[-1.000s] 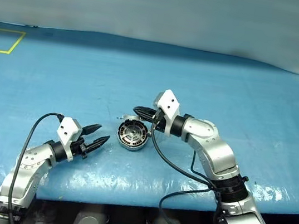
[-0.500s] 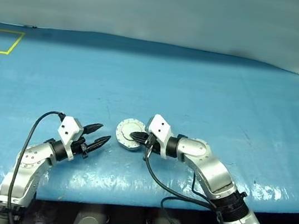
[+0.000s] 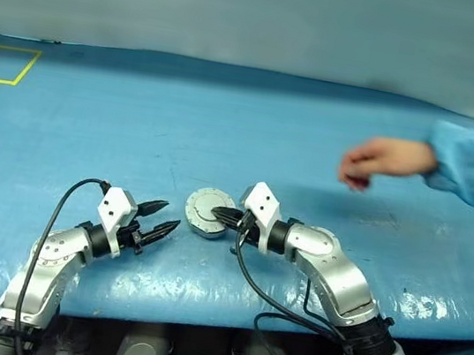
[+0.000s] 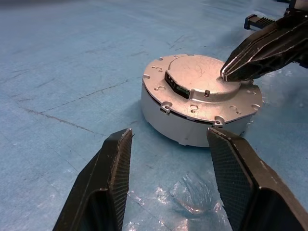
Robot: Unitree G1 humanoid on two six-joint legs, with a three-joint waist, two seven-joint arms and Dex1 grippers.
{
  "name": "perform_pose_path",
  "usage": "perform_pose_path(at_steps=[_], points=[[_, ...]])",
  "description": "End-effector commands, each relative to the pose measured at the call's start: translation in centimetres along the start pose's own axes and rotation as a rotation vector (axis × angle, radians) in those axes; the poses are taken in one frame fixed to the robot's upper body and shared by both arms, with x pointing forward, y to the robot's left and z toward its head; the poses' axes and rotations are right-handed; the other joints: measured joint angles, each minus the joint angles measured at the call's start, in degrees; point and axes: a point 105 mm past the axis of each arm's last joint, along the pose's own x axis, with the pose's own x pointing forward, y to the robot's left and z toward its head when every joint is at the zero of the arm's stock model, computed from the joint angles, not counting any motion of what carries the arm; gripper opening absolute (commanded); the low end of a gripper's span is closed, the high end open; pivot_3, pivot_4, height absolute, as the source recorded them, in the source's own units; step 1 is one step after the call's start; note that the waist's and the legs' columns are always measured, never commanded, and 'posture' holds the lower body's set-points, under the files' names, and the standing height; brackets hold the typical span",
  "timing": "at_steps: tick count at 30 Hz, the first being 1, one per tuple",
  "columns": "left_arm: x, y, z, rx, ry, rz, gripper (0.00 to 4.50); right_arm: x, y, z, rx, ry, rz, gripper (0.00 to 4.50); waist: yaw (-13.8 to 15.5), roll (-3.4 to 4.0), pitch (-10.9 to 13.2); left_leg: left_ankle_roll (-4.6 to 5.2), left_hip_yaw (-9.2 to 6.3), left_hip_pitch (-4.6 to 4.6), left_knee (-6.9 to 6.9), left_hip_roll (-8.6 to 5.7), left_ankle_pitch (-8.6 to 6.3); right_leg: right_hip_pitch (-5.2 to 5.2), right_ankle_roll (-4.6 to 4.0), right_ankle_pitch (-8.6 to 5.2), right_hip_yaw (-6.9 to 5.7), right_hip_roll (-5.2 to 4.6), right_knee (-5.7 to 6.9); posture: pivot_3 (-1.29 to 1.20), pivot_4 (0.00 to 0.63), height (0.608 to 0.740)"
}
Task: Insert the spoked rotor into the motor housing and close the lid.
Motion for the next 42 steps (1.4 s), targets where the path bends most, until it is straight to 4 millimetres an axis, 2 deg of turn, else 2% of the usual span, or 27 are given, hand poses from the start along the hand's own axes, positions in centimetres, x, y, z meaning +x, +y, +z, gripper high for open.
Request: perform_pose_path(at_steps=[1,3,6,13,42], points=[[0.3,-0.3,1.3,0.037,-0.042,-0.02,2.61,-1.9,0.3,3.5,-0.05,-0.149,-0.016,0.0,0.0,0.0,0.0,0.01,0.01,0.0,-0.01,-0.01,-0.01,0.01,0.0,0.0,0.01,0.0,-0.01,0.0,0.15,0.74],[0.2,-0.3,1.3,0.034,-0.045,-0.017,2.61,-2.9,0.7,3.2,-0.043,-0.144,-0.021,0.0,0.0,0.0,0.0,0.04,0.02,0.0,-0.01,-0.01,-0.04,0.02,0.03,-0.02,0.01,-0.01,-0.05,0.0,0.15,0.74],[0.2,-0.3,1.2,0.032,-0.043,-0.016,2.61,-4.2,1.0,1.6,-0.02,-0.079,-0.049,0.0,0.0,0.0,0.0,0.05,0.01,0.0,-0.01,-0.03,-0.05,0.03,0.02,-0.03,0.01,-0.03,-0.07,0.0,0.15,0.74],[0.1,-0.1,0.8,0.027,-0.036,-0.014,2.61,-6.2,0.5,-0.7,0.058,-0.027,-0.175,0.0,0.0,0.0,0.0,0.0,0.03,0.07,0.01,0.02,-0.02,0.02,0.26,-0.17,0.02,-0.02,-0.02,0.0,0.15,0.74],[0.6,0.3,1.1,0.043,-0.051,-0.022,2.61,-5.6,-0.1,-0.7,0.056,-0.026,-0.205,0.0,0.0,-0.01,0.0,0.01,0.03,0.03,0.0,0.01,-0.03,0.0,0.24,-0.17,0.02,-0.02,-0.04,0.0,0.15,0.74]])
